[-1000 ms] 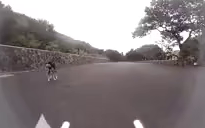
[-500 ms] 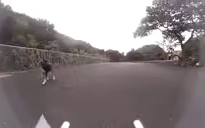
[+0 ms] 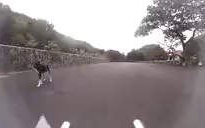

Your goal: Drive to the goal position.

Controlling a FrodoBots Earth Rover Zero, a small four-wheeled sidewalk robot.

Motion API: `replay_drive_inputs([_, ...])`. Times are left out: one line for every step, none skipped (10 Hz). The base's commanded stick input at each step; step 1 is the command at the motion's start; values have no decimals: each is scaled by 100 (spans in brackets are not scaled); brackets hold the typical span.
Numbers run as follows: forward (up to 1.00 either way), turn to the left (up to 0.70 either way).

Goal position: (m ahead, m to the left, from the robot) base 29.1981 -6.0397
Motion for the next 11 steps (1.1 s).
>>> replay_drive_inputs([50, 0])
replay_drive_inputs([50, 0])
replay_drive_inputs([50, 0])
replay_drive_inputs([50, 0])
replay_drive_inputs([50, 0])
replay_drive_inputs([50, 0])
replay_drive_inputs([50, 0])
replay_drive_inputs([50, 0])
replay_drive_inputs([50, 0])
replay_drive_inputs([50, 0])
replay_drive_inputs([50, 0])
